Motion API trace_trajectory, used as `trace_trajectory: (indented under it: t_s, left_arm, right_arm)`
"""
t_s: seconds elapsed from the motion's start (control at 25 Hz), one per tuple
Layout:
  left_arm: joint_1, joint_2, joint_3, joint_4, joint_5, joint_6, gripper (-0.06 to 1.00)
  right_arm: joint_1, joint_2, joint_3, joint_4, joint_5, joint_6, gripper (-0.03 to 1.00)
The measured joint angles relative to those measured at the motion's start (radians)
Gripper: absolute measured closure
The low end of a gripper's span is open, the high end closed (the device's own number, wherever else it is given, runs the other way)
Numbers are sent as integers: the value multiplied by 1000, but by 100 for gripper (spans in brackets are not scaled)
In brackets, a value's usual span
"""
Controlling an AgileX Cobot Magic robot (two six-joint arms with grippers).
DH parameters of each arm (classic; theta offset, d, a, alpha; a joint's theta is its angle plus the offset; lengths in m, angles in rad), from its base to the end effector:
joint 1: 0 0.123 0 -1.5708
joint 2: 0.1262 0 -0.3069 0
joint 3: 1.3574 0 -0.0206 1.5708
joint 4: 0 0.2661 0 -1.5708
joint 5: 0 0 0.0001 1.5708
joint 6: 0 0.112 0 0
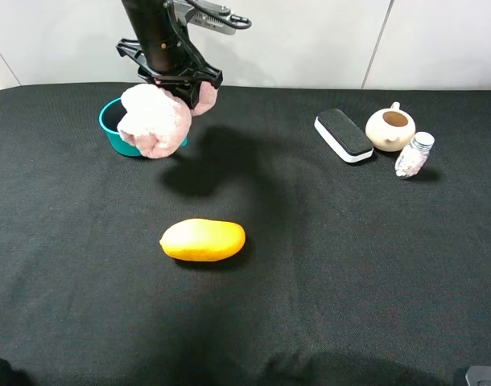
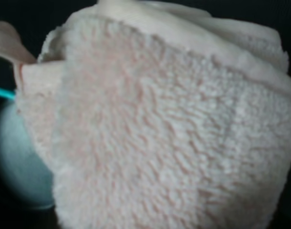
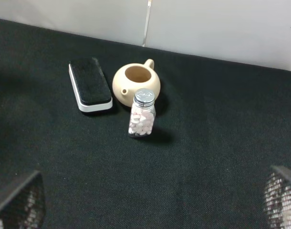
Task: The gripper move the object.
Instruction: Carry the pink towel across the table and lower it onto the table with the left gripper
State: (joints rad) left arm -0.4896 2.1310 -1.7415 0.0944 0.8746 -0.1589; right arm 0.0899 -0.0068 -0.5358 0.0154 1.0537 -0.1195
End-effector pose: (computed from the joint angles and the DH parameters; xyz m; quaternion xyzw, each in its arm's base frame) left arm 0.4430 -0.2269 0.1977 0.1835 0.9625 -0.0230 0.1985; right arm 0.0001 0.0015 0.2868 -0.0882 0.8354 -0.0003 0.5426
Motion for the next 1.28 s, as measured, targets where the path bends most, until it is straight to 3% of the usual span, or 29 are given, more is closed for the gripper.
trace_trajectory:
  t_s: [0.44, 0.72, 1.28]
  left_arm:
    - [0, 155, -289, 0, 120, 26, 39]
    - [0, 224, -402, 0, 159, 68, 39]
    - [-4, 237, -423, -23, 98, 64, 39]
  right_arm:
    - [0, 0, 0, 0, 0, 0, 27]
    - [0, 0, 0, 0, 0, 0, 27]
    - [0, 0, 0, 0, 0, 0, 27]
